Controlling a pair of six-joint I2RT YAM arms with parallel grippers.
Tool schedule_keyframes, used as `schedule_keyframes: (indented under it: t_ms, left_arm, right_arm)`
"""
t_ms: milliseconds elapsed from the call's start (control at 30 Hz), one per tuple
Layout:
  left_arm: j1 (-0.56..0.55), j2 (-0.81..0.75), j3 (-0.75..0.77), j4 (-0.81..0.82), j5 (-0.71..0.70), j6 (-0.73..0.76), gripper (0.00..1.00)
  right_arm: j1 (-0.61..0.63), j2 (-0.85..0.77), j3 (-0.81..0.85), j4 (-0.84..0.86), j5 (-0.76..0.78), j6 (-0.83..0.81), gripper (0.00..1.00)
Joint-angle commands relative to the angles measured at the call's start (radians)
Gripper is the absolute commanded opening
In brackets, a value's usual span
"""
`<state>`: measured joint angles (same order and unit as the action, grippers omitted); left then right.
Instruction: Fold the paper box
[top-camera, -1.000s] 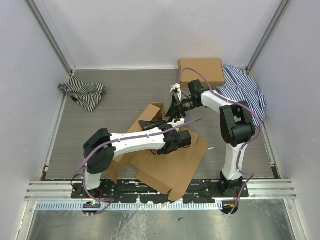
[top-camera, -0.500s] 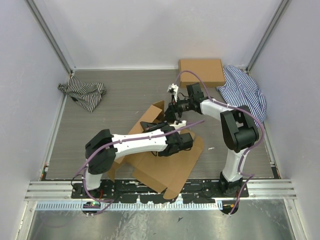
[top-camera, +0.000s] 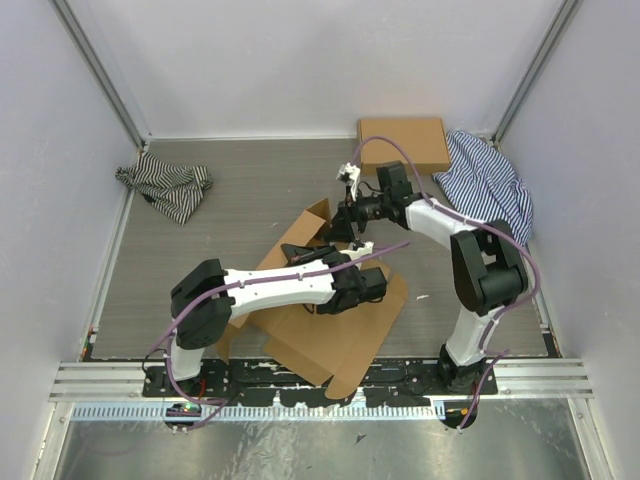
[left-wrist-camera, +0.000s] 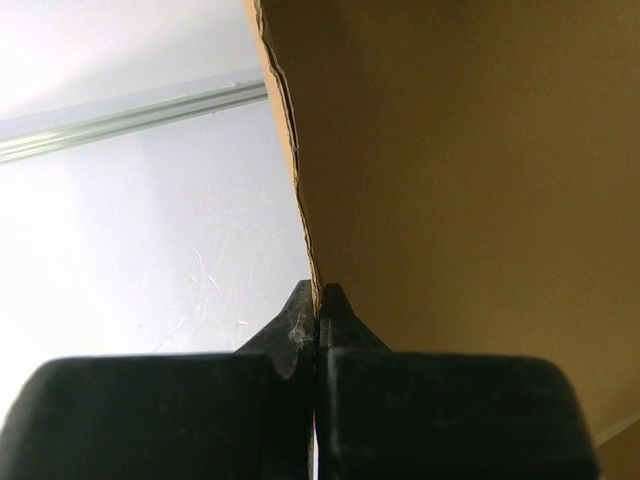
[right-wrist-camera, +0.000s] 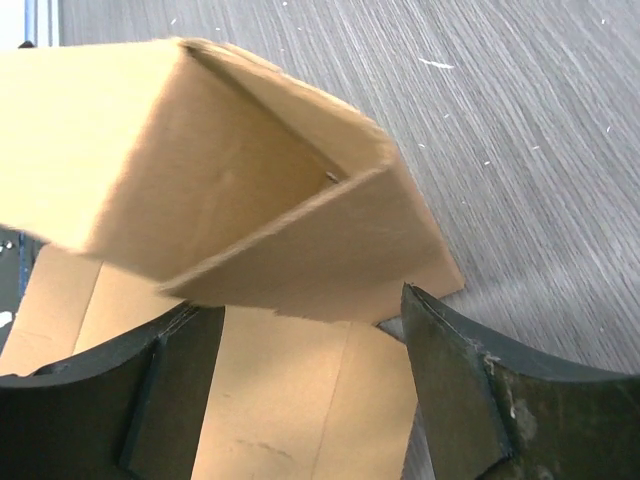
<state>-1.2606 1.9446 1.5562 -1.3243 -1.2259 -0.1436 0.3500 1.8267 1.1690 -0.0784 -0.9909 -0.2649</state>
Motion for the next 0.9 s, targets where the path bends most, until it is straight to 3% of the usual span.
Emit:
schedule_keyframes:
  t_ms: [0, 133, 233, 500, 700, 867]
  left_arm:
    - [-0.013, 0.033, -0.001, 0.006, 0.091, -0.023, 0.00]
    - [-0.013, 0.028, -0.006, 0.006, 0.090, -0.025, 0.00]
    - [-0.013, 0.026, -0.010, 0.004, 0.087, -0.028, 0.00]
    - [-0.014, 0.035, -0.009, 0.010, 0.092, -0.030, 0.00]
    - [-0.014, 0.037, -0.008, 0.006, 0.095, -0.032, 0.00]
    - [-0.014, 0.046, -0.015, -0.015, 0.094, -0.048, 0.00]
  right_arm:
    - [-0.043, -0.145, 0.003, -0.096, -0.016, -0.050, 0.77]
    - [-0.121, -0.175, -0.023, -0.049, -0.060, 0.034, 0.77]
    - [-0.137, -0.158, -0.028, 0.053, 0.005, 0.138, 0.77]
    - [-0.099, 0.159, 0.268, 0.161, 0.085, 0.380, 0.70]
    - [-0.072, 0.274, 0.370, 0.270, 0.102, 0.507, 0.70]
    - [-0.044, 0.301, 0.339, 0.302, -0.012, 0.500, 0.71]
